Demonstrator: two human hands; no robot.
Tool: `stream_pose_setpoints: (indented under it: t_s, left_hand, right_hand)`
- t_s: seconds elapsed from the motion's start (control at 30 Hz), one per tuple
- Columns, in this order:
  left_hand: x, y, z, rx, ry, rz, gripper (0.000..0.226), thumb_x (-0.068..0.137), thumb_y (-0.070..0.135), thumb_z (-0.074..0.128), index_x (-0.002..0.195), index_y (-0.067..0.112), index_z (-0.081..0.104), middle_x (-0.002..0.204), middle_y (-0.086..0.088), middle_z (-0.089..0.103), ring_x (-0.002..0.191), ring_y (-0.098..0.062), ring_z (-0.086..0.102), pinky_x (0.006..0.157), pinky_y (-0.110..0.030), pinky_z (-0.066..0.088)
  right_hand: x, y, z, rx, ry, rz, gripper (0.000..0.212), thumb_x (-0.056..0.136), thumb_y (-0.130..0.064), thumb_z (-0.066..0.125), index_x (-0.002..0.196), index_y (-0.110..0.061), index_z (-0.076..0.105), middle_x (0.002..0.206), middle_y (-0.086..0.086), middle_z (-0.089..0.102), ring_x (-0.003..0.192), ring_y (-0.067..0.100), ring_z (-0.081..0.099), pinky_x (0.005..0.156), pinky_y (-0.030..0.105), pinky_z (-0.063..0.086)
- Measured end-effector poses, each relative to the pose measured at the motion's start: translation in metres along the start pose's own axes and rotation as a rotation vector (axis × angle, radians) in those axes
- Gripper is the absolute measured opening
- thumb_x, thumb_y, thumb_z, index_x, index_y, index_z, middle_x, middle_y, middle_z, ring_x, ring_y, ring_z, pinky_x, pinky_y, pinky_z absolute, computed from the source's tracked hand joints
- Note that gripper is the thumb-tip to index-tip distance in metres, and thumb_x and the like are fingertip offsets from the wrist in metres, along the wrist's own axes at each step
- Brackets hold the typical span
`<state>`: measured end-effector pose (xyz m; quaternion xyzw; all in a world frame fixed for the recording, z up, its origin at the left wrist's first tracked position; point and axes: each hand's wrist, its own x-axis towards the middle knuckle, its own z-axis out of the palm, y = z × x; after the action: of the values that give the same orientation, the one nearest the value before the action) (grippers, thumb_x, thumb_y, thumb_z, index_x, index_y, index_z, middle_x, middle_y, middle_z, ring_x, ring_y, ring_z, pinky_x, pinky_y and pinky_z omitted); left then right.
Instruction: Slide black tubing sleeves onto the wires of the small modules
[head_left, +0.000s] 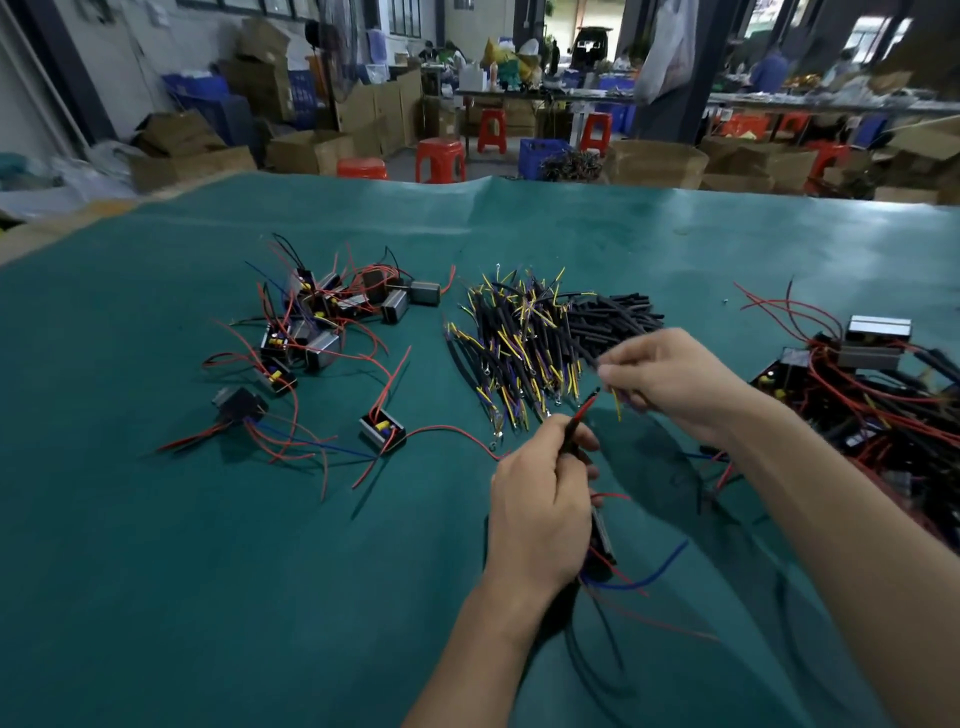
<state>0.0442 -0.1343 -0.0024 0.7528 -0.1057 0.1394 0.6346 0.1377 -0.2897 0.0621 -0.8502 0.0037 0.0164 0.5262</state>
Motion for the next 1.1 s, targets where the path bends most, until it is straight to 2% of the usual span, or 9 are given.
stream_pose_setpoints:
  t_s: [0.17, 0.3, 0.43, 0.6, 0.7, 0.77, 0.83, 0.97, 1.1]
  left_hand:
    - [0.002, 0.002, 0.002, -0.03, 0.052, -0.007, 0.026, 0.085, 0.009, 0.04, 0.082, 0.025, 0.06, 0.083, 0.003, 0.065, 0.064, -0.027, 0.068, 0.056, -0.011, 0.05]
    - [0.0, 0.004, 0.002, -0.091, 0.057, -0.02, 0.028, 0.085, 0.005, 0.04, 0.083, 0.022, 0.061, 0.079, 0.0, 0.062, 0.058, -0.019, 0.068, 0.057, -0.015, 0.051]
    - [0.003, 0.006, 0.001, -0.153, 0.06, -0.054, 0.024, 0.08, 0.008, 0.039, 0.087, 0.011, 0.062, 0.068, 0.005, 0.057, 0.058, -0.015, 0.063, 0.065, -0.038, 0.06]
    - [0.003, 0.008, 0.002, -0.157, 0.065, -0.076, 0.026, 0.078, 0.008, 0.039, 0.086, 0.014, 0.063, 0.067, 0.005, 0.058, 0.059, -0.014, 0.058, 0.063, -0.035, 0.056]
    - [0.002, 0.008, 0.003, -0.175, 0.068, -0.102, 0.027, 0.077, 0.007, 0.039, 0.085, 0.014, 0.064, 0.067, 0.004, 0.058, 0.061, -0.015, 0.057, 0.062, -0.031, 0.054]
    - [0.002, 0.007, 0.002, -0.189, 0.068, -0.108, 0.026, 0.077, 0.007, 0.039, 0.085, 0.013, 0.063, 0.069, 0.003, 0.058, 0.064, -0.015, 0.056, 0.061, -0.028, 0.053]
    - [0.003, 0.005, 0.003, -0.188, 0.071, -0.107, 0.026, 0.076, 0.007, 0.039, 0.085, 0.012, 0.063, 0.071, 0.002, 0.058, 0.067, -0.015, 0.056, 0.06, -0.026, 0.052]
    - [0.004, 0.004, 0.005, -0.193, 0.085, -0.122, 0.026, 0.075, 0.009, 0.04, 0.083, 0.016, 0.064, 0.07, 0.005, 0.06, 0.065, -0.017, 0.057, 0.059, -0.026, 0.052]
    - [0.005, 0.003, 0.004, -0.196, 0.075, -0.124, 0.029, 0.075, 0.01, 0.04, 0.082, 0.02, 0.067, 0.068, 0.003, 0.06, 0.06, -0.016, 0.054, 0.055, -0.019, 0.047]
  right_hand:
    - [-0.057, 0.026, -0.022, 0.367, -0.114, 0.079, 0.019, 0.094, 0.004, 0.063, 0.112, -0.001, 0.068, 0.084, 0.013, 0.073, 0.07, 0.018, 0.056, 0.059, 0.023, 0.047]
    - [-0.08, 0.035, -0.026, 0.589, -0.155, 0.12, 0.036, 0.086, 0.008, 0.055, 0.116, -0.008, 0.066, 0.078, 0.012, 0.068, 0.053, 0.015, 0.057, 0.047, 0.021, 0.049]
    - [-0.082, 0.035, -0.021, 0.581, -0.146, 0.151, 0.045, 0.081, 0.016, 0.036, 0.109, -0.011, 0.06, 0.07, 0.008, 0.058, 0.04, 0.009, 0.042, 0.036, 0.018, 0.035]
    - [-0.085, 0.035, -0.022, 0.594, -0.134, 0.114, 0.035, 0.095, 0.003, 0.058, 0.127, -0.008, 0.063, 0.07, 0.011, 0.063, 0.045, 0.012, 0.049, 0.041, 0.018, 0.04]
    - [-0.086, 0.037, -0.023, 0.561, 0.001, 0.035, 0.047, 0.092, -0.007, 0.069, 0.134, -0.022, 0.057, 0.069, 0.012, 0.066, 0.043, 0.01, 0.048, 0.038, 0.018, 0.036]
    - [-0.087, 0.035, -0.023, 0.568, 0.059, -0.025, 0.037, 0.092, -0.008, 0.069, 0.124, -0.026, 0.064, 0.065, 0.012, 0.064, 0.038, 0.009, 0.045, 0.035, 0.017, 0.032]
    - [-0.088, 0.031, -0.023, 0.663, 0.062, -0.064, 0.014, 0.093, -0.01, 0.066, 0.105, -0.014, 0.072, 0.068, 0.012, 0.068, 0.041, 0.008, 0.05, 0.034, 0.016, 0.033]
    - [-0.094, 0.022, -0.03, 0.807, -0.074, -0.105, 0.028, 0.085, -0.021, 0.07, 0.106, -0.003, 0.069, 0.1, 0.018, 0.077, 0.07, 0.015, 0.074, 0.047, 0.017, 0.049]
    - [-0.096, 0.023, -0.035, 0.461, 0.057, -0.175, 0.032, 0.082, -0.047, 0.073, 0.076, -0.015, 0.074, 0.058, 0.006, 0.065, 0.036, 0.012, 0.049, 0.035, 0.016, 0.031]
